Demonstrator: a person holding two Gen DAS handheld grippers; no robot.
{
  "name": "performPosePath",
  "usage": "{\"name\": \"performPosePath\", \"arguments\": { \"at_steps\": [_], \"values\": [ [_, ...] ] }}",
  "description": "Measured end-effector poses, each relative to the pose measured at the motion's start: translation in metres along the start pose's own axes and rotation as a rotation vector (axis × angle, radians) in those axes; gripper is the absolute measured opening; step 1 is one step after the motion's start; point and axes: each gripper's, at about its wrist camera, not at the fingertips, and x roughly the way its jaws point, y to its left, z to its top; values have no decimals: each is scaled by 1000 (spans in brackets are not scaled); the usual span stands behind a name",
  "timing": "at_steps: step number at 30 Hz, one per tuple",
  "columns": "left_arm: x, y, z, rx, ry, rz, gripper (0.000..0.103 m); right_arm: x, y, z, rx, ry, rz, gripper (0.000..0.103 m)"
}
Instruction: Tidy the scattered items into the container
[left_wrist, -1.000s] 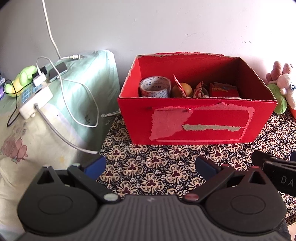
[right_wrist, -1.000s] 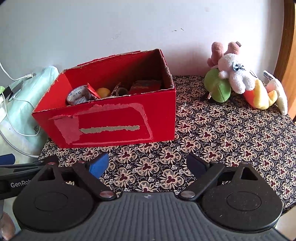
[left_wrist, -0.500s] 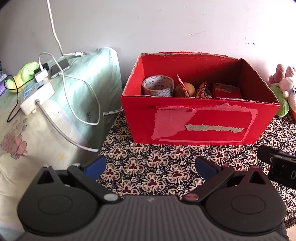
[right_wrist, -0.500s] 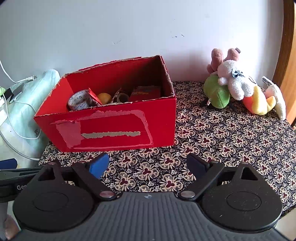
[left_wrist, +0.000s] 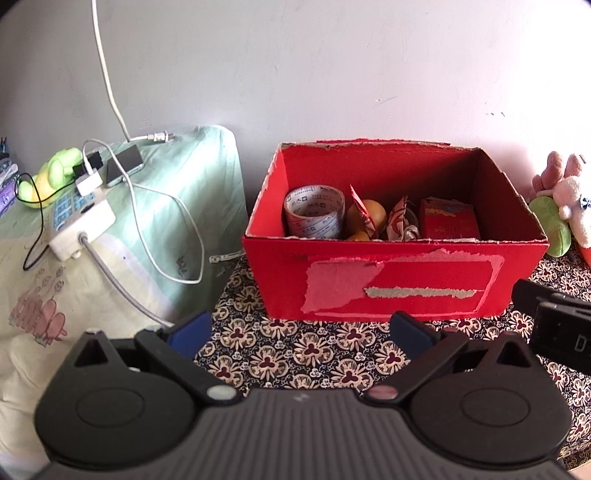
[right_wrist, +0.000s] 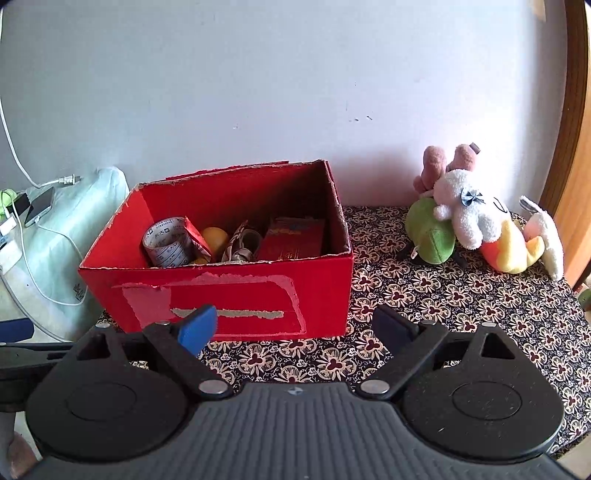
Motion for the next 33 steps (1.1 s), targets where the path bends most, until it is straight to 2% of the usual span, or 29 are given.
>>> {"name": "performPosePath", "arguments": {
  "at_steps": [15, 26, 33],
  "values": [
    [14, -4, 15, -34, 15, -7, 102, 21, -2, 16, 15, 27, -4, 93],
    [20, 3, 56, -52, -7, -20, 102, 36, -4, 52, 43, 12, 19, 93],
    [39, 5, 73, -48, 23, -13, 102, 58, 2, 74, 59, 57, 38, 93]
  ]
}}
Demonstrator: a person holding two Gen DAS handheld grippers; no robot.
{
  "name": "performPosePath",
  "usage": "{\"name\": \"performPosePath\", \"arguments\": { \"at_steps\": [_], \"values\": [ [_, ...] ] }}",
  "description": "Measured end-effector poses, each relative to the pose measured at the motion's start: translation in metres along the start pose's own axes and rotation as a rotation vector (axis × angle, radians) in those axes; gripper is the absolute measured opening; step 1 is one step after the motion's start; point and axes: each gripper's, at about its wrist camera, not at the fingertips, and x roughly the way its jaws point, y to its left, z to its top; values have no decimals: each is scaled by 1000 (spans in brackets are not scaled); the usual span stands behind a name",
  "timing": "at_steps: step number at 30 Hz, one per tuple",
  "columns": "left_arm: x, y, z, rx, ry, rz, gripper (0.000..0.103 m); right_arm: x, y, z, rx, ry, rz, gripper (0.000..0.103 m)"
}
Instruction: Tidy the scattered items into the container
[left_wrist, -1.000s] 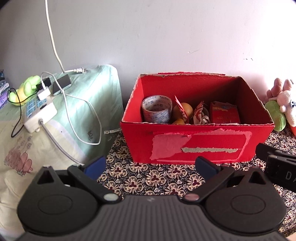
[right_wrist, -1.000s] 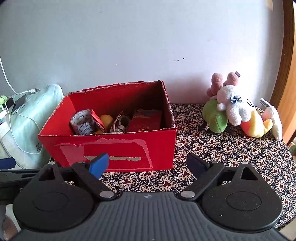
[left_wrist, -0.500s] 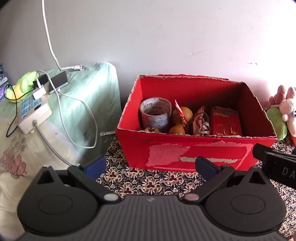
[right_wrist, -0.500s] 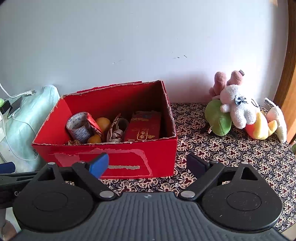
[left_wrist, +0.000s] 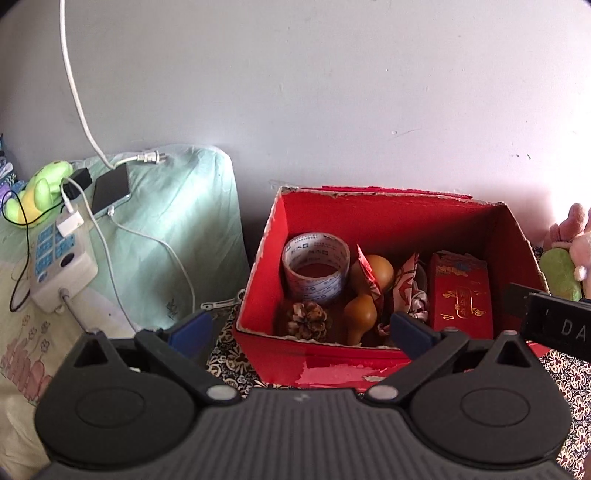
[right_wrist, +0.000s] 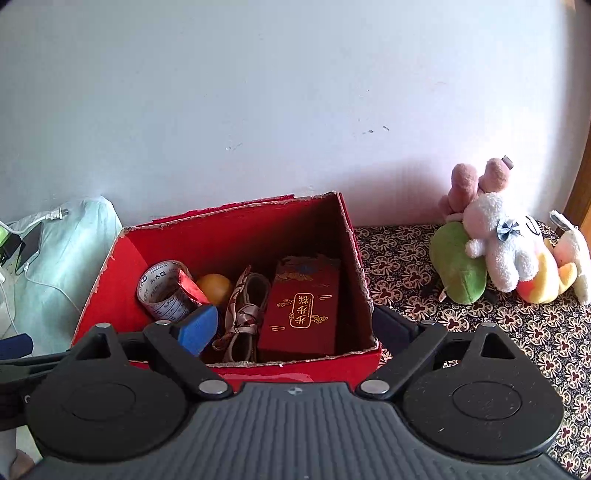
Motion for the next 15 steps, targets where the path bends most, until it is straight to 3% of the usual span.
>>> {"name": "performPosePath", "arguments": {
  "at_steps": [15],
  "values": [
    [26, -5, 20, 15, 7, -7, 102, 24, -1, 19, -12, 15, 18, 92]
  ]
}}
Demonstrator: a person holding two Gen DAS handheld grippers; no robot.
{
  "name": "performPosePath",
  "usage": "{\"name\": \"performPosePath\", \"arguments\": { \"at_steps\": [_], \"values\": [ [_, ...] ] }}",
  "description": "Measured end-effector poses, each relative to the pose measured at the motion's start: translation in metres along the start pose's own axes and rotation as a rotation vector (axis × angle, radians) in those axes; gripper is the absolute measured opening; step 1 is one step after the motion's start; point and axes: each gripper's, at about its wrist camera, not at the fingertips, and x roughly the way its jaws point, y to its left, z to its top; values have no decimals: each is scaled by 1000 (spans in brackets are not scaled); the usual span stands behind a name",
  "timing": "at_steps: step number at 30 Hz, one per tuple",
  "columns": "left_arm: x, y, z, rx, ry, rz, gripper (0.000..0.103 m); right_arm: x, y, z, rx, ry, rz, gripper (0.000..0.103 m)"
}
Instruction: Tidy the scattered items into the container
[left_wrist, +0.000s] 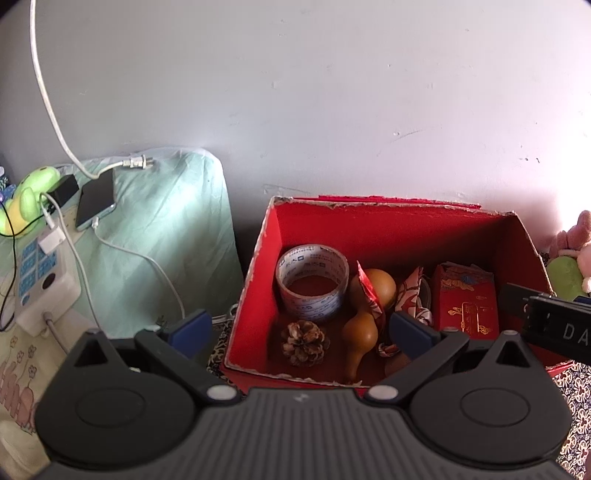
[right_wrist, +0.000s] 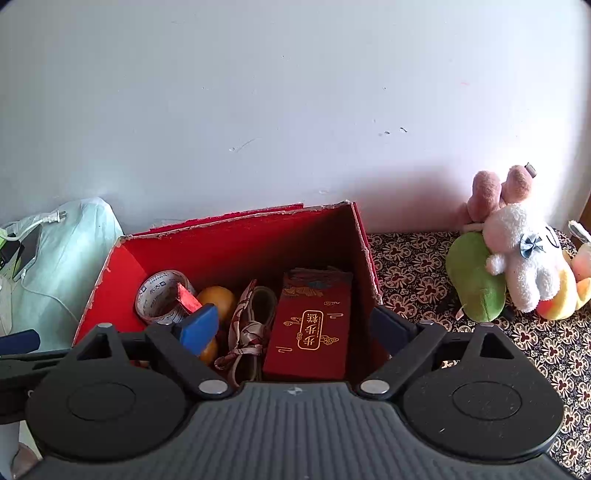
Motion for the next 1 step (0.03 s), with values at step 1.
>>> {"name": "performPosePath", "arguments": {
  "at_steps": [1],
  "values": [
    [2, -1, 1, 2, 1, 3, 102, 1, 1, 1, -4, -2, -2, 92]
  ]
}}
